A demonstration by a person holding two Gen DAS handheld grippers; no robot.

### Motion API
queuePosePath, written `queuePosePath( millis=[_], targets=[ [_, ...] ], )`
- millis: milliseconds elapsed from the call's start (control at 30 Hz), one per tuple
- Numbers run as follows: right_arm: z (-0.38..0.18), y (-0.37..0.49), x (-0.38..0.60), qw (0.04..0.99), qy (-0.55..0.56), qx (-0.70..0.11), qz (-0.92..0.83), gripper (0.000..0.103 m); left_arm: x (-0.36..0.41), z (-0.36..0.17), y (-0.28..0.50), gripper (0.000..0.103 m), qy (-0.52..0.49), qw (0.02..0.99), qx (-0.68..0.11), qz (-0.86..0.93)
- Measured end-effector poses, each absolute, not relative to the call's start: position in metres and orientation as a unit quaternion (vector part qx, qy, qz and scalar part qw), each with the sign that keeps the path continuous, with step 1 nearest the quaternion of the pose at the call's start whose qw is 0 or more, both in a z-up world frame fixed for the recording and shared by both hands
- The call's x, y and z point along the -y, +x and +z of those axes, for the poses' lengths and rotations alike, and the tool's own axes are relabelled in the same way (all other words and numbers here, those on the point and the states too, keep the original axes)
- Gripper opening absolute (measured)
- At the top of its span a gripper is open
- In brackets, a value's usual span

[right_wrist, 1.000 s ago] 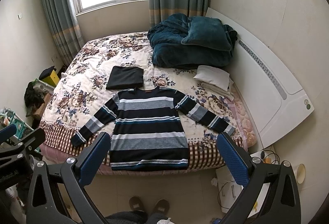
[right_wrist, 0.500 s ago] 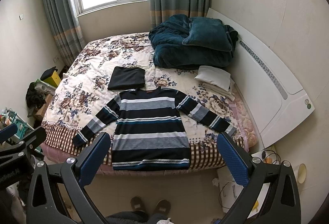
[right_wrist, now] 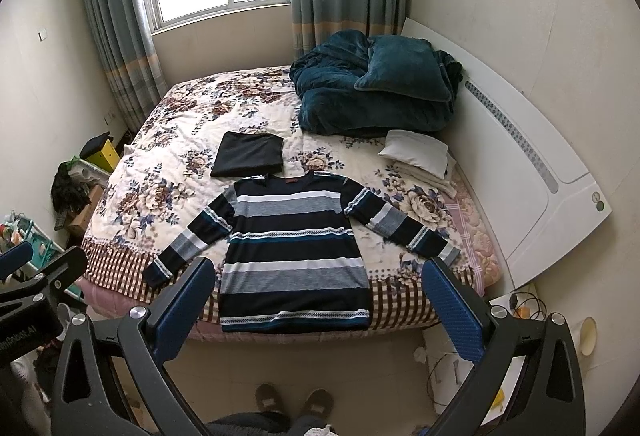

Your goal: Fold small clothes

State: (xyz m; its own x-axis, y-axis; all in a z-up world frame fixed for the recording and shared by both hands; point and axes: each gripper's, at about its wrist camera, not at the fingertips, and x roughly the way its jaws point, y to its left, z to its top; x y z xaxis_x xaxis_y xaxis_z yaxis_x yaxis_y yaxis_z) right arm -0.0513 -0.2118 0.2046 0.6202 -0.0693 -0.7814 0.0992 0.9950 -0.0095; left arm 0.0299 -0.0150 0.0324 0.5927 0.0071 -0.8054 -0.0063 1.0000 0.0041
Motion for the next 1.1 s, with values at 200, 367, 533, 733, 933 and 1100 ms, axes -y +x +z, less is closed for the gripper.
queuePosePath(
  millis=[200, 367, 533, 733, 933, 1100],
  targets=[
    [0.209, -0.05, 0.209, 0.9, 0.018, -0.432, -0.046, 0.103, 0.016, 0.034, 0.032, 0.103, 0.001, 0.893, -0.45, 0.003],
    [0.209, -0.051, 0.207, 0.901, 0.019, -0.432, -0.046, 0.103, 0.016, 0.036, 0.034, 0.103, 0.001, 0.893, -0.45, 0.005],
    [0.211, -0.05, 0.203, 0.9, 0.021, -0.432, -0.046, 0.103, 0.015, 0.037, 0.035, 0.103, 0.0, 0.892, -0.451, 0.004],
    [0.21, -0.052, 0.2, 0.901, 0.022, -0.431, -0.046, 0.103, 0.015, 0.038, 0.038, 0.103, 0.004, 0.896, -0.445, 0.008],
    [0.207, -0.036, 0.193, 0.896, 0.038, -0.439, -0.055, 0.103, 0.002, 0.005, 0.066, 0.103, 0.017, 0.898, -0.439, 0.014],
    [0.161, -0.003, 0.183, 0.884, 0.058, -0.451, -0.102, 0.103, -0.005, -0.05, 0.109, 0.103, 0.019, 0.889, -0.457, -0.001]
  ],
)
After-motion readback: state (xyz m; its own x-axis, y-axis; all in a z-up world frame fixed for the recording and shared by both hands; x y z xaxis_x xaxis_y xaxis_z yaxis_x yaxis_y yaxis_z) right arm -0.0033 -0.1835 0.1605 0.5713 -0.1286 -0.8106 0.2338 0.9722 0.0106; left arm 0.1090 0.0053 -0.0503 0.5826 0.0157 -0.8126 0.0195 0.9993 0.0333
